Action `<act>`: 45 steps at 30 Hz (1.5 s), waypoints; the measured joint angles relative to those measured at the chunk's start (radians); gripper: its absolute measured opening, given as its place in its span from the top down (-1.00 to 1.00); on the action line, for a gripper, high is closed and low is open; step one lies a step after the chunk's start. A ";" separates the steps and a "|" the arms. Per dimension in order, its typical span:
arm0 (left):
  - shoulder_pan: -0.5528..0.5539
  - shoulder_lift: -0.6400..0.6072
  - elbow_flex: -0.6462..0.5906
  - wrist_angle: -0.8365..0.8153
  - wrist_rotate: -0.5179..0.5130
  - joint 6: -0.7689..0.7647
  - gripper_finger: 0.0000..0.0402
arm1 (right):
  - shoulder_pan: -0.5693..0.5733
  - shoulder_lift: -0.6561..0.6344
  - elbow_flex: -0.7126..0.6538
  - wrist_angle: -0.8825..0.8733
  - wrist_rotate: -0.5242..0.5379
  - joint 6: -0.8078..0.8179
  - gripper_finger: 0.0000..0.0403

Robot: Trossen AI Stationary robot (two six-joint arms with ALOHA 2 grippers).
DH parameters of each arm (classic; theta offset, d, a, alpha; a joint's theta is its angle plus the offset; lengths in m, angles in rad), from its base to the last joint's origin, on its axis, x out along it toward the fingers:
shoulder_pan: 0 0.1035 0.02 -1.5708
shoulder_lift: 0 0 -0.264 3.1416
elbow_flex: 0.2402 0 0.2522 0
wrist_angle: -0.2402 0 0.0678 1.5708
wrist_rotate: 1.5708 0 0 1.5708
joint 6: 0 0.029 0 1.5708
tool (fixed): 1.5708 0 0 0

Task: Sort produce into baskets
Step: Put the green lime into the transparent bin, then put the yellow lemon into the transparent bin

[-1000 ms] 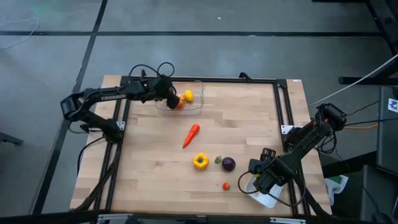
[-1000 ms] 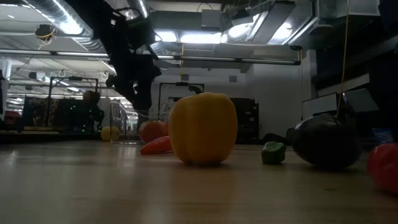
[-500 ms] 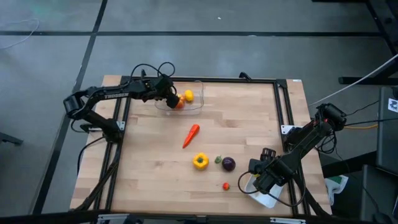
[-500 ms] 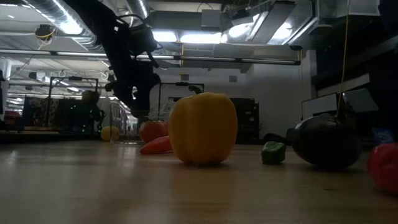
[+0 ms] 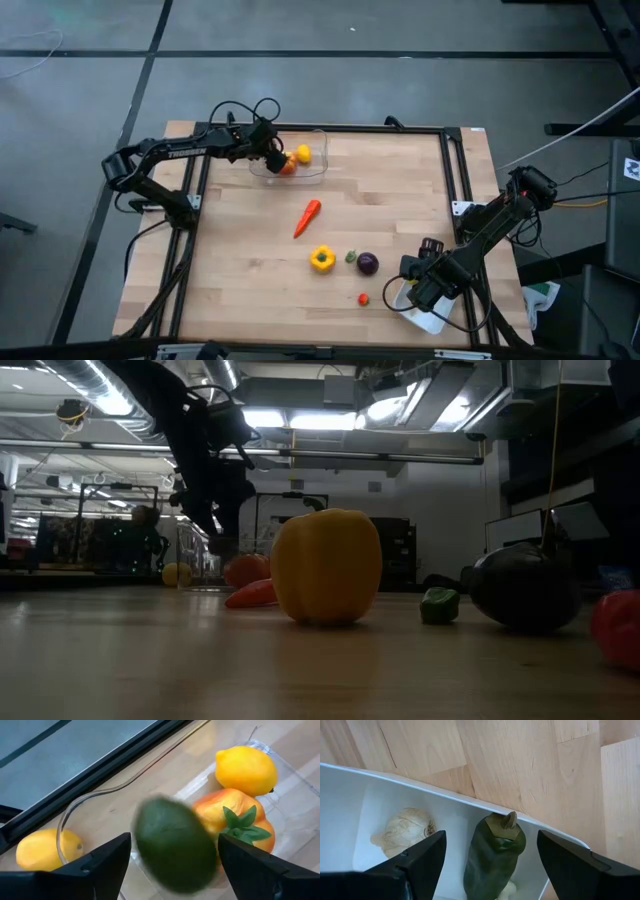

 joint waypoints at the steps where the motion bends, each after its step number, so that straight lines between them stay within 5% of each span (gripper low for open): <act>1: 0.001 0.000 0.000 0.000 0.000 -0.003 -0.48 | 0.000 0.000 0.000 0.000 0.000 0.000 -0.54; 21: 0.041 -0.001 0.101 -0.005 -0.003 0.046 -0.49 | 0.000 0.000 0.000 0.000 0.000 -0.006 -0.54; 32: 0.181 -0.002 0.234 -0.087 -0.002 -0.289 -0.49 | 0.000 0.000 0.000 0.000 0.000 -0.001 -0.54; 45: 0.402 -0.002 0.224 -0.303 0.005 -0.510 -0.49 | 0.000 0.000 0.000 0.000 0.000 0.002 -0.54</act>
